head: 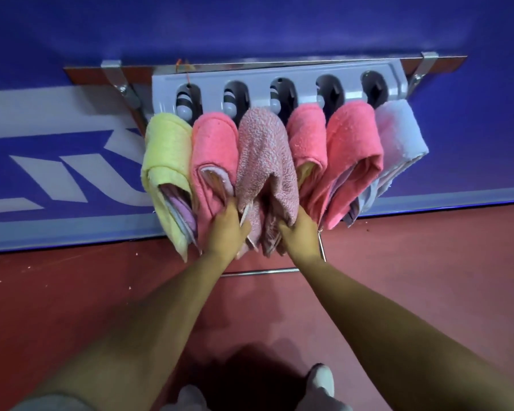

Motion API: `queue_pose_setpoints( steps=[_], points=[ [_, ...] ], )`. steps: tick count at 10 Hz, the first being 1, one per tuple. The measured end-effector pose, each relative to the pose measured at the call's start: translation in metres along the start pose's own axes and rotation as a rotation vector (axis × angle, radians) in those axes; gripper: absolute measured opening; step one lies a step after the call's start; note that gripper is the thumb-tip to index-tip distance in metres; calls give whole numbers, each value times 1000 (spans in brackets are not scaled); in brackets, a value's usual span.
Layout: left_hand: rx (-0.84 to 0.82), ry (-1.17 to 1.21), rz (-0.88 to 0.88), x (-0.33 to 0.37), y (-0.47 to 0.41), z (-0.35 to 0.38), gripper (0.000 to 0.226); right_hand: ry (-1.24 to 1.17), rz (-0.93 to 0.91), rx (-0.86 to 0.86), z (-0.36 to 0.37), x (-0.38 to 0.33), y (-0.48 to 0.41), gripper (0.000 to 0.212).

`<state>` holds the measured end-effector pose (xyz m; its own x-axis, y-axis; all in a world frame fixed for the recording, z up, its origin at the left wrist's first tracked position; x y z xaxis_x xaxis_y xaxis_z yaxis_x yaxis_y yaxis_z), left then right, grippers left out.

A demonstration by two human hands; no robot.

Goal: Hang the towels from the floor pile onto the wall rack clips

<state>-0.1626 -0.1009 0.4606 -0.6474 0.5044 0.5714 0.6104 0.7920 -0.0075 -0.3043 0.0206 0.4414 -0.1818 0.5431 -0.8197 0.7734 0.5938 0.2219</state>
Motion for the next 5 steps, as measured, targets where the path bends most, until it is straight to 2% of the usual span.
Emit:
queue_pose_setpoints(
  steps=[1, 2, 3, 5],
  points=[
    [-195, -157, -30, -3, 14, 14, 69, 195, 54, -108, 8, 1, 10, 42],
    [-272, -73, -30, 9, 30, -1, 50, 314, 45, -193, -2, -6, 22, 52],
    [-343, -50, -59, 21, 37, -38, 40, 418, 98, -248, -34, -28, 38, 48],
    [-280, -18, -11, 74, 32, -143, 17, 470, -38, -200, -106, -126, 55, 40]
  ],
)
Point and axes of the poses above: each hand's wrist, its own y-axis away from the middle knuckle, its own z-axis out of the palm, x = y × z, the point moved 6 cm from there along -y, towards the middle knuckle, and after that the axes turned 6 degrees about z, right-handed, at the moved point
